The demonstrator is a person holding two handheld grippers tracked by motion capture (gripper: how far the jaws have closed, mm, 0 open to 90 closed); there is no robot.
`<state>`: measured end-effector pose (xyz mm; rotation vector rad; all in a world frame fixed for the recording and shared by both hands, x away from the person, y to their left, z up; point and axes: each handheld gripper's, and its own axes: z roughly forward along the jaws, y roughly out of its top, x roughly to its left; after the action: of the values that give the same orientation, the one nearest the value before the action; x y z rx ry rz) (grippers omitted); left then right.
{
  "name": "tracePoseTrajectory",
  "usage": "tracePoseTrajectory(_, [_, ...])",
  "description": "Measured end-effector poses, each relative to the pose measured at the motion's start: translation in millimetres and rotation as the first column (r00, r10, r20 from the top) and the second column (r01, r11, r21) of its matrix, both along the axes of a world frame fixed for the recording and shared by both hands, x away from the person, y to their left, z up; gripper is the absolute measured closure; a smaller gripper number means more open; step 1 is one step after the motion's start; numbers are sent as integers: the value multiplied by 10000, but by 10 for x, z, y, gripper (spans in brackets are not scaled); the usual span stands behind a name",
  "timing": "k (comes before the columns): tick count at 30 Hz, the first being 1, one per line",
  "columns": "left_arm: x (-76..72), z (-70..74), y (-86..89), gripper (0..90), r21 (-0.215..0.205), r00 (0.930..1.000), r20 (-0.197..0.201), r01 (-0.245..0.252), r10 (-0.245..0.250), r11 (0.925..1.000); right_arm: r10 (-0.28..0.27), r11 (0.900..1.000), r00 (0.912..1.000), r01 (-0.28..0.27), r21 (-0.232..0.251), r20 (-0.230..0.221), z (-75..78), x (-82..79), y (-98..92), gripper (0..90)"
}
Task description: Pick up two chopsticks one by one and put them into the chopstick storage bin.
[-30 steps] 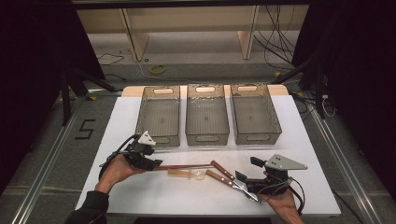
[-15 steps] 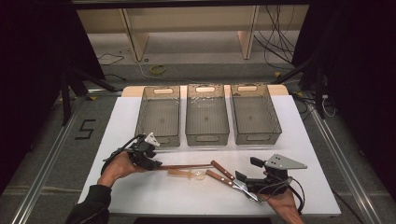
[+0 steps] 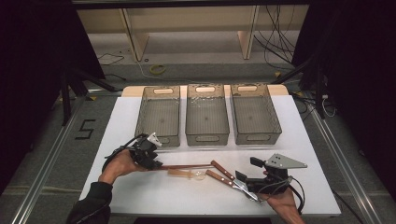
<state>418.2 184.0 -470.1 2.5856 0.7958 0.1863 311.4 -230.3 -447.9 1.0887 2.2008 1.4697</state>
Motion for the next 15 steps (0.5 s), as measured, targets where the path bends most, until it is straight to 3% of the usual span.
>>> tracePoseTrajectory(5, [5, -4, -11, 537, 185, 9997, -55, 218, -217, 9996, 3, 10000, 10000, -3, -44, -46, -1, 2, -1, 204])
tracePoseTrajectory(7, [1, -45, -24, 540, 663, 9998, 146, 149, -159, 9977, -21, 10000, 10000, 21, -29, -66, 1, 3, -5, 205])
tracePoseTrajectory(11, [0, -54, 16, 566, 315, 9995, -84, 317, -315, 9990, -39, 10000, 10000, 39, -36, -74, -1, 8, -7, 207])
tracePoseTrajectory(15, [-5, -45, -19, 636, 429, 9986, -197, 505, -497, 9978, -28, 10000, 10000, 27, -51, -67, -2, 12, -3, 208])
